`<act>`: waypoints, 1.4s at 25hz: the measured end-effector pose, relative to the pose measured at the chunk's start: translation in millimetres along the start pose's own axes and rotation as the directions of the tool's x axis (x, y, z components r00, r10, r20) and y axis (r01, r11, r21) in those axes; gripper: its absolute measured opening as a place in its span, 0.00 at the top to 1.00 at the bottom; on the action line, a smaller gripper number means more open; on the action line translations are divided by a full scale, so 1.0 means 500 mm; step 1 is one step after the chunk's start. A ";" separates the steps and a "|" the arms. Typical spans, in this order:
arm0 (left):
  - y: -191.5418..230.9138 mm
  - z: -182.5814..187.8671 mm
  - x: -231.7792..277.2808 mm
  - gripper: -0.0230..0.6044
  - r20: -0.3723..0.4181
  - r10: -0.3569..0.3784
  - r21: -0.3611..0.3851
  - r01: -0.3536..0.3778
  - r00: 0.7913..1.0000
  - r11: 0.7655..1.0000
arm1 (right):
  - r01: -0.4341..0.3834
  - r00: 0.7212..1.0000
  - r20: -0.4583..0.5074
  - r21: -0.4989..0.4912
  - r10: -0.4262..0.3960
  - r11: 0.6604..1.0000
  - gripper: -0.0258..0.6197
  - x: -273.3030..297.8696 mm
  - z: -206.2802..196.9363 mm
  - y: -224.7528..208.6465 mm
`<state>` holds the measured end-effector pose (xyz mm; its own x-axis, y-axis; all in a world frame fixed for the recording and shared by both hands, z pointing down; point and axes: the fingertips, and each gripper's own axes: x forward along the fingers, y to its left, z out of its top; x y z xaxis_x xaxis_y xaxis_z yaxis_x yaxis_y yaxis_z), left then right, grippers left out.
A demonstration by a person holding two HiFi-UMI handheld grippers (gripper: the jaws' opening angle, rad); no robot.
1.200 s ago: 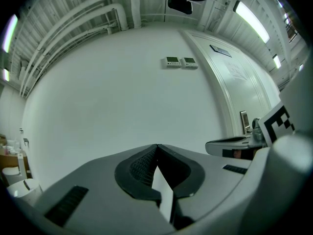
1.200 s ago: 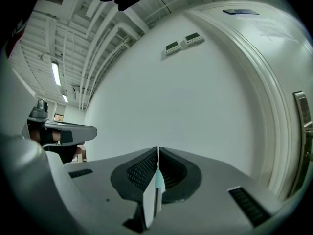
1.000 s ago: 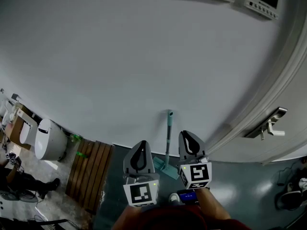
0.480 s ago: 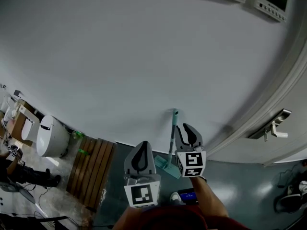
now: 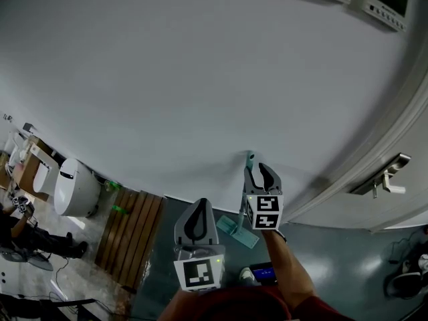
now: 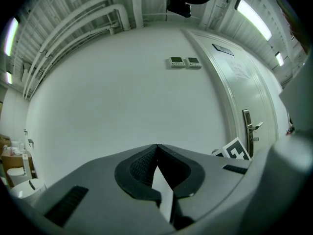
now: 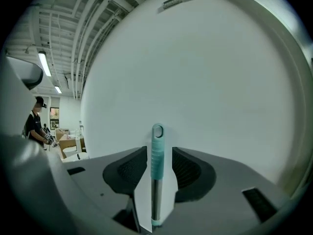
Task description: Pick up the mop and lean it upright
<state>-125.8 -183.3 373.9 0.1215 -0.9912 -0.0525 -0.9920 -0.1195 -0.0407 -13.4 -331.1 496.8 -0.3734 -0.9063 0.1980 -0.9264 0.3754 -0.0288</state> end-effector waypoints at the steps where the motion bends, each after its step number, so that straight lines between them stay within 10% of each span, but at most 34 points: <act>1: 0.001 0.000 -0.001 0.94 0.000 0.000 0.001 0.000 1.000 1.000 | -0.002 1.000 -0.005 -0.002 0.002 1.000 0.72 0.006 -0.003 0.000; 35: 0.027 -0.010 -0.003 0.94 -0.018 0.030 0.004 -0.030 0.999 1.000 | 0.025 0.999 -0.033 -0.007 -0.026 1.000 0.79 0.039 -0.030 0.006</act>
<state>-139.5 -183.7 378.2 0.0911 -0.9952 -0.0359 -0.9950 -0.0895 -0.0436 -22.9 -344.8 515.4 -0.3478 -0.9086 0.2313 -0.9352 0.3537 -0.0169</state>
